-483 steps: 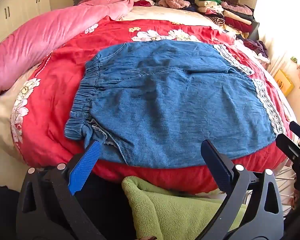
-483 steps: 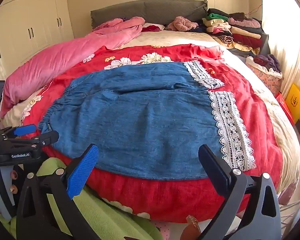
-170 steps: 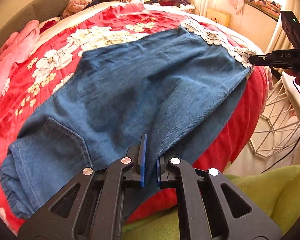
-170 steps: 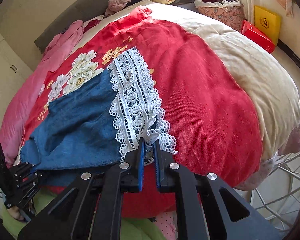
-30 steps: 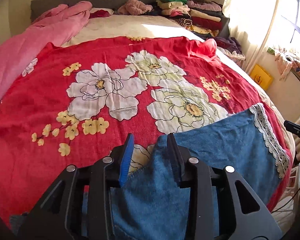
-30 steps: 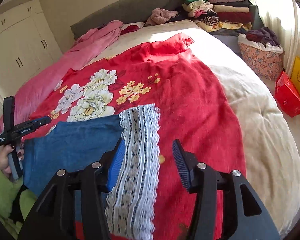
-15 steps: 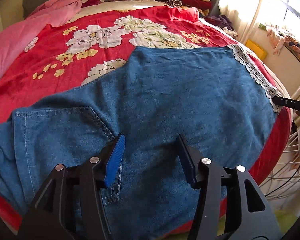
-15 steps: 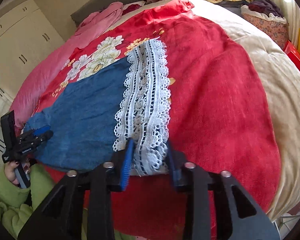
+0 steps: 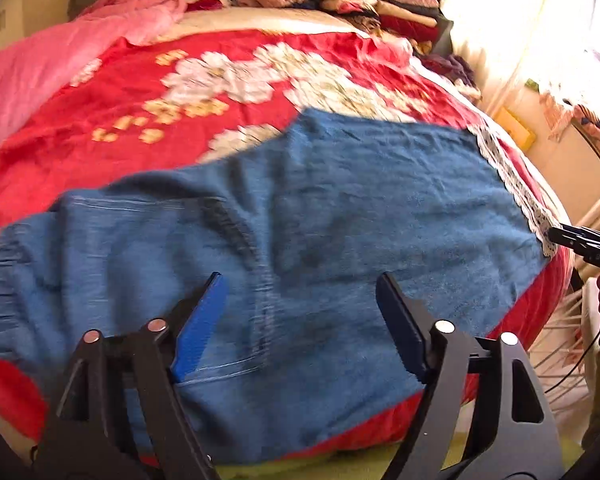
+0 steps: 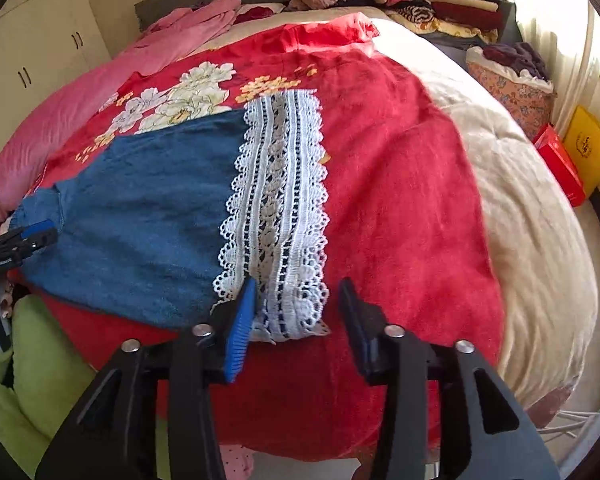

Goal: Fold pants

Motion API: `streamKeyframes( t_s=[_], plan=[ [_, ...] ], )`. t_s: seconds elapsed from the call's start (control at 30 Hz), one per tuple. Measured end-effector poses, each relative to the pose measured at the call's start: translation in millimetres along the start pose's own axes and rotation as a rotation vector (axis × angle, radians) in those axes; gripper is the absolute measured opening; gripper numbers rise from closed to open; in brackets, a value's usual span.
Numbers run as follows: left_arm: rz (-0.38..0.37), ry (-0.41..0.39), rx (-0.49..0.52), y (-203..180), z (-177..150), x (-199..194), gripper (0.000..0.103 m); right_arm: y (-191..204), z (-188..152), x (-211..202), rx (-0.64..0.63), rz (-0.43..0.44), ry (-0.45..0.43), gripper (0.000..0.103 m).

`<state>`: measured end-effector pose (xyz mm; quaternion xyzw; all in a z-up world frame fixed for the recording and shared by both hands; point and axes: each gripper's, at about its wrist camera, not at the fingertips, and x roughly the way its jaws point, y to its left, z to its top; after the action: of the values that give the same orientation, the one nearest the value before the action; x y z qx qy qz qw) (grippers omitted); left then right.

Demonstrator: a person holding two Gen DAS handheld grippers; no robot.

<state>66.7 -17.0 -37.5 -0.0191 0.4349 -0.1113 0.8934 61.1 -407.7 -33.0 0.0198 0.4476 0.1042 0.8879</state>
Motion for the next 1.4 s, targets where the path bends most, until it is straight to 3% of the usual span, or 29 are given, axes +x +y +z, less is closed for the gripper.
streamKeyframes(
  t_s=[0.13,0.23,0.3,0.43,0.53,0.67,0.73,0.8,0.87,1.0,1.17,1.23,1.27,1.4],
  plan=[
    [0.083,-0.068,-0.042,25.7,0.7,-32.9,0.071,1.6,11.3,-16.6,0.028,0.011,-0.088,0.060],
    [0.146,-0.088,-0.057,41.5,0.7,-48.0,0.071,23.7,20.1,-10.8,-0.021,0.018,-0.111,0.071],
    [0.176,-0.094,-0.071,50.8,0.0,-53.5,0.071,47.1,25.3,-0.2,-0.080,0.024,-0.111,0.071],
    [0.146,-0.084,-0.073,49.1,12.7,-46.6,0.071,97.5,37.7,31.6,-0.177,0.075,-0.083,0.071],
    [0.033,-0.037,-0.054,35.2,30.6,-23.5,0.071,128.2,51.8,49.8,-0.249,0.094,-0.079,0.071],
    [0.012,0.026,-0.013,20.4,49.0,15.4,0.072,151.4,73.3,76.6,-0.312,0.077,-0.044,0.071],
    [0.007,0.065,-0.006,19.9,53.2,34.7,0.074,151.5,79.6,93.1,-0.323,0.062,-0.017,0.071],
    [0.056,0.091,0.012,24.4,51.2,50.2,0.075,143.8,83.5,110.2,-0.312,-0.010,0.019,0.071],
    [0.070,0.076,0.014,32.2,46.7,51.7,0.075,123.2,83.5,117.8,-0.267,-0.069,0.034,0.072],
    [0.056,0.047,-0.036,53.4,41.1,47.0,0.074,80.8,77.9,115.5,-0.129,-0.009,0.025,0.074],
    [0.038,0.042,-0.061,56.4,43.0,43.5,0.074,90.6,78.2,115.7,-0.179,-0.036,0.033,0.075],
    [0.009,0.028,-0.065,52.6,41.6,30.1,0.076,92.4,76.1,98.3,-0.177,-0.018,-0.001,0.076],
    [0.000,0.019,-0.065,50.8,39.9,22.6,0.078,92.6,73.4,89.7,-0.175,-0.011,-0.017,0.082],
    [0.022,-0.008,-0.035,41.3,31.3,-0.7,0.082,103.6,54.2,50.0,-0.185,0.046,-0.060,0.086]
  ],
)
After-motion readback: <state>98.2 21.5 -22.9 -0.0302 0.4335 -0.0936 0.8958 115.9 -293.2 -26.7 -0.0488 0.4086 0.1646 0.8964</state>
